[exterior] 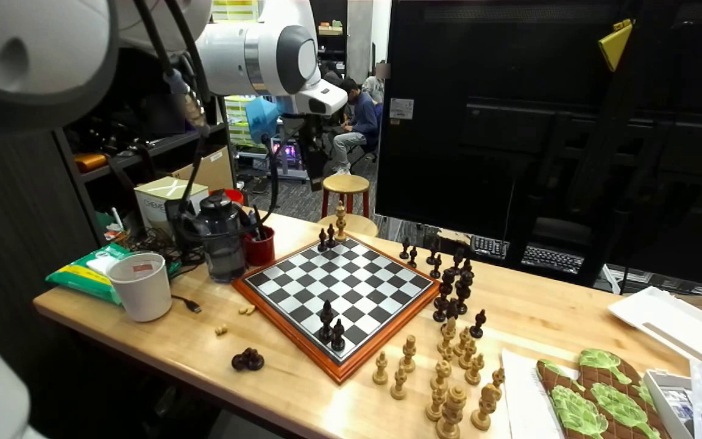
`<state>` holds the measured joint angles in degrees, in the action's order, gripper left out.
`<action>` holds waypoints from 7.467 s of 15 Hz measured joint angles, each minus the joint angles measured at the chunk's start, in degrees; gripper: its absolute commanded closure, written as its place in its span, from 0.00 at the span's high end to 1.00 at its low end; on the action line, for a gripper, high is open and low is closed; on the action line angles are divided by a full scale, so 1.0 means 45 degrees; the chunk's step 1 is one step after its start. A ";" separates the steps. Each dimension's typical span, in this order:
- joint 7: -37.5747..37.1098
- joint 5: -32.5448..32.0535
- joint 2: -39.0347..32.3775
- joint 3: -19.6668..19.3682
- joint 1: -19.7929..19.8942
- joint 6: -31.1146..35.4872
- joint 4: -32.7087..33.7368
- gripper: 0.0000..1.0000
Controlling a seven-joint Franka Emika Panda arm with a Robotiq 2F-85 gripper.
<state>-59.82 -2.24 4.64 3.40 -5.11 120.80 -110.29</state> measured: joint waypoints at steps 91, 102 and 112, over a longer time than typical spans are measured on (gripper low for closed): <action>0.4722 0.0335 -0.5841 -0.3263 0.4240 -0.9463 1.1307 1.00; 0.5263 0.0938 -0.7591 -0.3259 0.5113 -0.9443 1.2598 1.00; 0.5414 0.1103 -0.8830 -0.3231 0.5386 -0.9432 1.3322 1.00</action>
<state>-35.46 2.72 -35.10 -11.14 19.13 78.35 -50.35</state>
